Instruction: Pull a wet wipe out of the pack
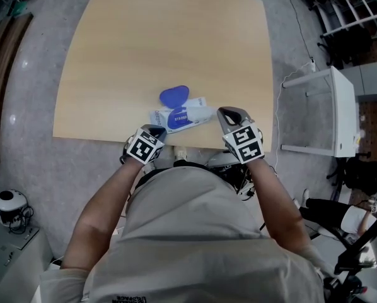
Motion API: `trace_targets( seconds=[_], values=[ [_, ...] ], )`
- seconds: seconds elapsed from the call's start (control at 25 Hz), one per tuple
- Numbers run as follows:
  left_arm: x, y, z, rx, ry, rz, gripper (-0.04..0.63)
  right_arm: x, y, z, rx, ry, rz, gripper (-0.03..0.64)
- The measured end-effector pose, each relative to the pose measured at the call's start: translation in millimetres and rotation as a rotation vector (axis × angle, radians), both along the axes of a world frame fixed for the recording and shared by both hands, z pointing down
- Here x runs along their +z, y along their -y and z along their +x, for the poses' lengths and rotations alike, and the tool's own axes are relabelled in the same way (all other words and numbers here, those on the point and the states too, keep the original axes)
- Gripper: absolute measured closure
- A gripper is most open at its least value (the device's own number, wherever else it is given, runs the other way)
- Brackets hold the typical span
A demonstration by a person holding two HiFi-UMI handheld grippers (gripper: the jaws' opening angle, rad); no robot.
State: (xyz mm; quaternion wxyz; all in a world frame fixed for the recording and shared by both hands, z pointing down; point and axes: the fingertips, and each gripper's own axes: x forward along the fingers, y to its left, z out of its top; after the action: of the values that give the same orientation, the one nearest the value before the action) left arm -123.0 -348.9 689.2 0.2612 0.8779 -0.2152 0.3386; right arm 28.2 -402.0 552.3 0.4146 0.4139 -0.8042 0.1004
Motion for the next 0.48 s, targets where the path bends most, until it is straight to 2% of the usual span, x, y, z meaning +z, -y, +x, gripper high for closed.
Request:
trace_targets(
  seconds=[0.48],
  values=[
    [-0.9, -2.4, 1.4, 0.044, 0.002, 0.002, 0.589, -42.4, -2.9, 21.9, 0.097, 0.01, 0.082, 0.614]
  ],
)
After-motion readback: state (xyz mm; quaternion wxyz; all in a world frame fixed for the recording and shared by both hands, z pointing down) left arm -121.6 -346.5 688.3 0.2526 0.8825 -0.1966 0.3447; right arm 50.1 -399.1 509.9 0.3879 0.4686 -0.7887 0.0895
